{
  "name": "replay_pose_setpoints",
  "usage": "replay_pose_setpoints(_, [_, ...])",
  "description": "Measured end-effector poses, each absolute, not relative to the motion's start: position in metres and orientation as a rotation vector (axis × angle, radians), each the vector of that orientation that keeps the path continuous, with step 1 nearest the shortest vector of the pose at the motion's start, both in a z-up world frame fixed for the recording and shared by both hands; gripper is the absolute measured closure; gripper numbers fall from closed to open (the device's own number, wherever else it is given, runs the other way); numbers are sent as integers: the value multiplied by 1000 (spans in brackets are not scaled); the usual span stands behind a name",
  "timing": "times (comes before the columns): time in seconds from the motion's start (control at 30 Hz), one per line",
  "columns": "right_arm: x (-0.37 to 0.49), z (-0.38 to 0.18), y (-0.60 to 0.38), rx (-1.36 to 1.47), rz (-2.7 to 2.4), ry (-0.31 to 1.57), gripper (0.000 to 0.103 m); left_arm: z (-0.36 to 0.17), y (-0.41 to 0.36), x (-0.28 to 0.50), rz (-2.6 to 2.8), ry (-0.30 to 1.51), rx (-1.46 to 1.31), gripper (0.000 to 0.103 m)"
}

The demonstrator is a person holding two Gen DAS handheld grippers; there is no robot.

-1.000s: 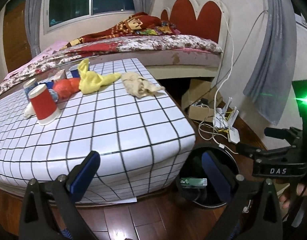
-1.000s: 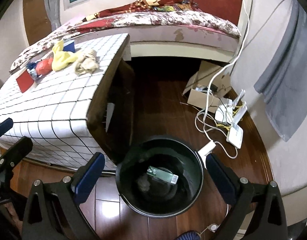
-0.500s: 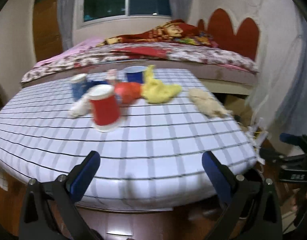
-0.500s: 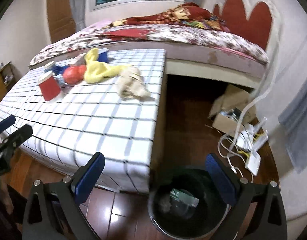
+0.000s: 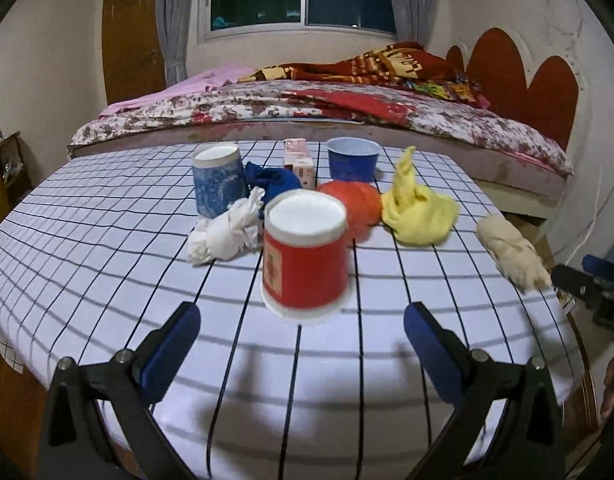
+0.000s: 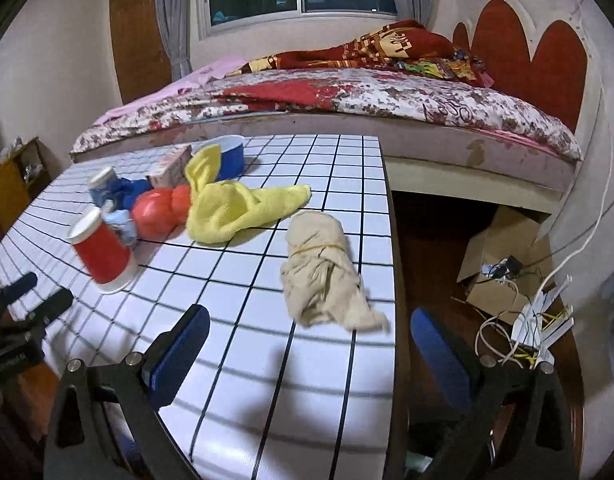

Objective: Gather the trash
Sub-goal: 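Grasp the red paper cup with left tool while right tool grasps beige cloth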

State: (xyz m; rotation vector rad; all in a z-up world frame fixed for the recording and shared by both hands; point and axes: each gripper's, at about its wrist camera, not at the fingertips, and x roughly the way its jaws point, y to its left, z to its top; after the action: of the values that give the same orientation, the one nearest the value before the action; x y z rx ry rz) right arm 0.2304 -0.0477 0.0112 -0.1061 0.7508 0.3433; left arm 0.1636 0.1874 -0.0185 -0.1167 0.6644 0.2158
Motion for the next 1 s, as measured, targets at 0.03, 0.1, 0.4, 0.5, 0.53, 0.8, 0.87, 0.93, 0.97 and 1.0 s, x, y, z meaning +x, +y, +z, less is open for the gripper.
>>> replay_pose_setpoints(0.03, [235, 10, -47, -98, 346, 752, 1, -20, 189, 171, 214, 667, -118, 1])
replay_pose_setpoints(0.1, [246, 5, -44, -86, 347, 765, 4, -22, 190, 181, 212, 667, -112, 2])
replay_pose_setpoints(0.4, [282, -19, -36, -44, 376, 852, 27, -32, 206, 208, 189, 693, -138, 15])
replay_pose_setpoints(0.5, [285, -24, -31, -59, 372, 861, 41, -33, 209, 208, 164, 695, -144, 33])
replay_pose_setpoints(0.53, [285, -25, -30, -67, 368, 863, 52, -33, 208, 208, 155, 693, -142, 39])
replay_pose_setpoints(0.8, [273, -14, -36, -61, 394, 826, 77, -24, 204, 188, 131, 660, -133, 42])
replay_pose_setpoints(0.87, [267, -8, -37, -68, 396, 810, 77, -20, 201, 183, 130, 653, -129, 42])
replay_pose_setpoints(0.93, [260, -2, -38, -75, 402, 795, 77, -15, 198, 176, 129, 643, -123, 42])
replay_pose_setpoints(0.97, [255, 2, -40, -78, 403, 788, 77, -14, 197, 175, 129, 642, -125, 42])
replay_pose_setpoints(1.0, [250, 6, -43, -80, 406, 783, 77, -12, 197, 172, 125, 638, -130, 42])
